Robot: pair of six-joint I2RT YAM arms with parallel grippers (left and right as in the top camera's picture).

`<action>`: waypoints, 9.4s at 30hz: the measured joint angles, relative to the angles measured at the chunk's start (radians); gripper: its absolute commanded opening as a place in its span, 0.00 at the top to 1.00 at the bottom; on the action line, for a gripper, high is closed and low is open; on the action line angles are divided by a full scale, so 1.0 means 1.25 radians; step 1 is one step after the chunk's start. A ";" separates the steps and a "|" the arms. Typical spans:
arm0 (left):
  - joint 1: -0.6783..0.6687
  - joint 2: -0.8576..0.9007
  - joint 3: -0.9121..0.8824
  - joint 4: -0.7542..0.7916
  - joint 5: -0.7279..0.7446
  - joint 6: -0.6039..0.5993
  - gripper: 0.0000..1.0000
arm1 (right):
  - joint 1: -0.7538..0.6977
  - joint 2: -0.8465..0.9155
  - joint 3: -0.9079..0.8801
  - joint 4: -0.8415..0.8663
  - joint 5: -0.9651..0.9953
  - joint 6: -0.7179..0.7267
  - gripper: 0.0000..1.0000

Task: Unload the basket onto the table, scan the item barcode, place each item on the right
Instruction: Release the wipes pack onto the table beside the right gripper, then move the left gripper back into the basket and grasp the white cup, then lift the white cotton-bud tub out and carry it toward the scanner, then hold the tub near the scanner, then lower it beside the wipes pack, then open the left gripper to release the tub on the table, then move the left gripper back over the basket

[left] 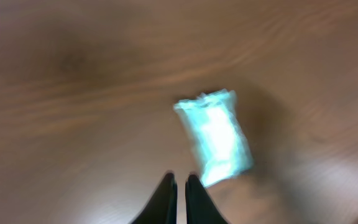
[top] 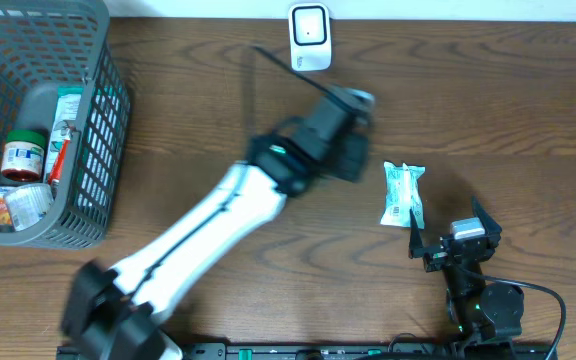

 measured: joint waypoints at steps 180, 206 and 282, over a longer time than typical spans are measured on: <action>-0.084 0.279 0.015 -0.012 -0.026 -0.132 0.39 | 0.001 0.000 0.000 0.000 0.000 0.000 0.01; -0.152 0.285 -0.003 0.075 -0.035 -0.176 0.13 | 0.001 0.000 0.000 0.000 0.000 0.000 0.01; 0.818 -0.469 -0.002 -0.266 -0.124 0.035 0.12 | 0.001 0.000 0.000 0.000 0.000 0.000 0.01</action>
